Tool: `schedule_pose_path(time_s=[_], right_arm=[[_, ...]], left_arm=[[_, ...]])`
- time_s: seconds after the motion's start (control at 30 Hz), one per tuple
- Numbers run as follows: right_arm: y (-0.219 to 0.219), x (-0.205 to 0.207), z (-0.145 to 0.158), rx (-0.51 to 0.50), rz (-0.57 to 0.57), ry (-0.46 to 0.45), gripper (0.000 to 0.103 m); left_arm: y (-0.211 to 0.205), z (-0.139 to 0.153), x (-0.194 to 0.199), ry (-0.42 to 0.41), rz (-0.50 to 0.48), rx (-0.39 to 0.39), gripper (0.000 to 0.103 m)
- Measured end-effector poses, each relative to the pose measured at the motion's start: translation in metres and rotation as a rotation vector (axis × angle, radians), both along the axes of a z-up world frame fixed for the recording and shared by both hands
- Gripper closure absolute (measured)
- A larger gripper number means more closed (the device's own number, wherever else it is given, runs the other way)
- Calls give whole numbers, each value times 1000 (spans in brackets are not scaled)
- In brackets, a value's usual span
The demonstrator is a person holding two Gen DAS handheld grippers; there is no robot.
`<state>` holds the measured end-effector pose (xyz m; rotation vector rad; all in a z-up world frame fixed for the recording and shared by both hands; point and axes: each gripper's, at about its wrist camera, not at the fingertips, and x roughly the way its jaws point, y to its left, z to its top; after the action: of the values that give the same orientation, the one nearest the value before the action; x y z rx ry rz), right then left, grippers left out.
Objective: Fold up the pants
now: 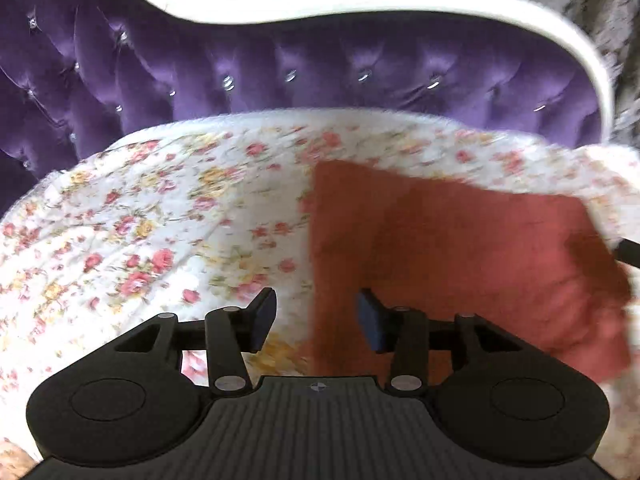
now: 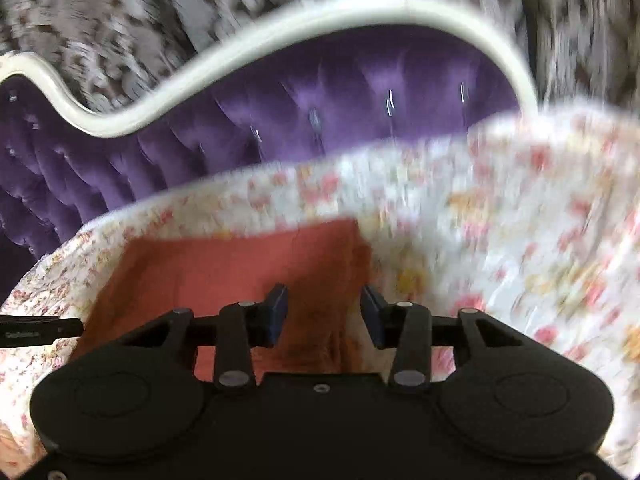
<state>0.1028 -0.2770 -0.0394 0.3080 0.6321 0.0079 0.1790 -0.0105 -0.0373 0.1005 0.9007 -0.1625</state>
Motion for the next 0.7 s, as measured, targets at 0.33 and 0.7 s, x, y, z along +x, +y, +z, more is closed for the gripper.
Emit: schedule_pose_path(time_s=[0.33,0.7], right_arm=[[59,-15,-35,-275,103,83,59],[70,-45,0,-207,75,56,59]], left_arm=[[-19,-37,-30,38,-14,67,57],[-13,-10,-60,24,37,28,59]])
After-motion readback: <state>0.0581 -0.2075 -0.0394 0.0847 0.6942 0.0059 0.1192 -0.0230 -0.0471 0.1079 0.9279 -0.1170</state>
